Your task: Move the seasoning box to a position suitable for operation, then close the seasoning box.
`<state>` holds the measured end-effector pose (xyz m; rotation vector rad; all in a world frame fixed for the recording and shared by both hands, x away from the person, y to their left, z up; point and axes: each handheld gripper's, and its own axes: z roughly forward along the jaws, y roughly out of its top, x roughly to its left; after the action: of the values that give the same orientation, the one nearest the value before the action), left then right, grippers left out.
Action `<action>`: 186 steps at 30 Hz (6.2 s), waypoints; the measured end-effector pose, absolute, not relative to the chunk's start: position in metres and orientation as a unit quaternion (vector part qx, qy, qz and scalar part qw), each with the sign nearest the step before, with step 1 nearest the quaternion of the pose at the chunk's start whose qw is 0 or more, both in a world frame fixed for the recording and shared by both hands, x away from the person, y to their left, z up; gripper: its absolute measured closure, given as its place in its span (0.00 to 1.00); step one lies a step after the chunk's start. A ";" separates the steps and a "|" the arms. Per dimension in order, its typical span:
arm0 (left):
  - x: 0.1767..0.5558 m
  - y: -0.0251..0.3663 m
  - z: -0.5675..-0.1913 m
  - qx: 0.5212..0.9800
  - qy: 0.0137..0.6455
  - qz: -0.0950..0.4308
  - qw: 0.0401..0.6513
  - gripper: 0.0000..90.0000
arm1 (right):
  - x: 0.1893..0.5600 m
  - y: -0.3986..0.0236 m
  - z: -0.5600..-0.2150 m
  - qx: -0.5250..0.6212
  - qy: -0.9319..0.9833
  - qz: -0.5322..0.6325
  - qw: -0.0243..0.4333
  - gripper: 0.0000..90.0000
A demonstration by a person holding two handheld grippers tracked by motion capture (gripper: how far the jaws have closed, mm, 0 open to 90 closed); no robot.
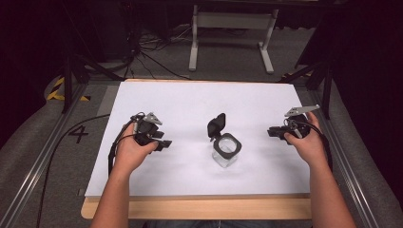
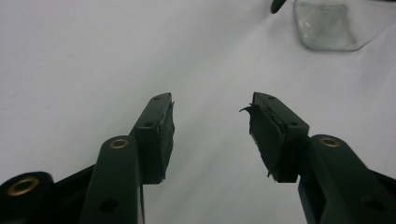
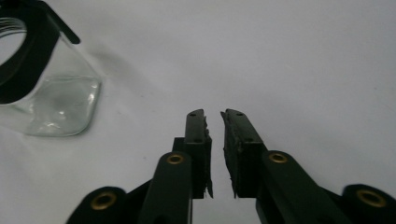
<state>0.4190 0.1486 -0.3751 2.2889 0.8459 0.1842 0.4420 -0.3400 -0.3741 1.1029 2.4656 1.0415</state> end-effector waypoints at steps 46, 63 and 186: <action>0.409 0.127 -0.362 0.866 0.326 0.066 0.373 0.40 | 0.431 -0.258 -0.404 0.232 0.899 0.370 0.037 1.00; 0.414 0.119 -0.360 0.870 0.314 0.063 0.375 0.39 | 0.422 -0.250 -0.414 0.219 0.913 0.344 0.018 1.00; 0.388 0.037 -0.380 0.910 0.184 -0.070 0.365 0.96 | 0.411 -0.191 -0.318 0.221 0.886 0.401 0.079 1.00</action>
<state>0.3876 0.0375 -0.3803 2.3405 0.4744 -0.1793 0.4111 -0.1912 -0.3183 0.6611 2.6495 1.1993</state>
